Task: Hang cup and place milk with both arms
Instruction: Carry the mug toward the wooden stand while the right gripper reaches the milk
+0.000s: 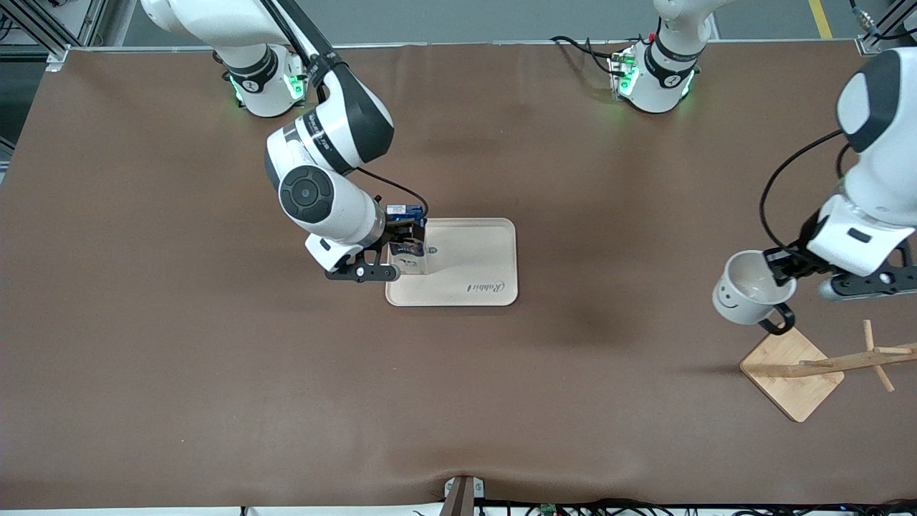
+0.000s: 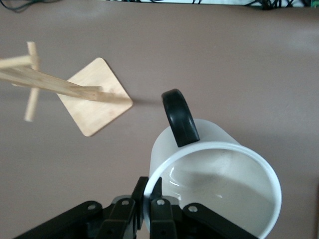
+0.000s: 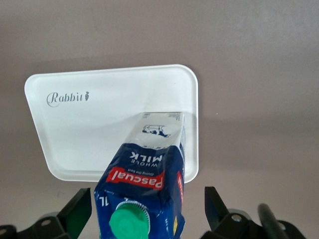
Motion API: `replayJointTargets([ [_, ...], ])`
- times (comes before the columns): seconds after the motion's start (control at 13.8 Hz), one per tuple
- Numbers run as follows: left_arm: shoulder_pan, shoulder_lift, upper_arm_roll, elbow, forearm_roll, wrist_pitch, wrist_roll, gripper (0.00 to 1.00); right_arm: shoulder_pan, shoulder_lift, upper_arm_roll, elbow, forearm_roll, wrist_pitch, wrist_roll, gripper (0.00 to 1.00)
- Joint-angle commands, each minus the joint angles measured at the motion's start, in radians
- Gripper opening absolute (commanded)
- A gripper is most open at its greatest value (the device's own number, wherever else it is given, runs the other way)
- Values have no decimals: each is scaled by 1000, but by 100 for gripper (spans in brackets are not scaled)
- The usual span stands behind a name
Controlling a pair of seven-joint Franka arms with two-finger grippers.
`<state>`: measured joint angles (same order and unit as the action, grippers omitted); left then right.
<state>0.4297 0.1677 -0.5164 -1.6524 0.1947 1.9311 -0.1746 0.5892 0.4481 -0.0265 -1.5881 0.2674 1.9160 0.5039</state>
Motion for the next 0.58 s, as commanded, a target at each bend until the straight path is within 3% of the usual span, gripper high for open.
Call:
replayJointTargets([
  [0.0,67,-45,-5,-41,-52,20,104,0,40,10,-15,4,13,-11,24,100],
  [0.22,122,-51,-5,-41,-57,22,139,0,72,32,-18,-1,-8,-12,24,100],
  [0.36,184,-42,-4,-33,-171,45,153,0,75,32,-18,-32,-49,-11,25,100],
  [0.43,202,-40,-4,-33,-205,55,174,0,72,30,-16,-42,-59,-12,21,64],
  [0.51,205,-37,-1,-33,-208,66,179,0,66,30,-16,-41,-57,-15,27,12],
])
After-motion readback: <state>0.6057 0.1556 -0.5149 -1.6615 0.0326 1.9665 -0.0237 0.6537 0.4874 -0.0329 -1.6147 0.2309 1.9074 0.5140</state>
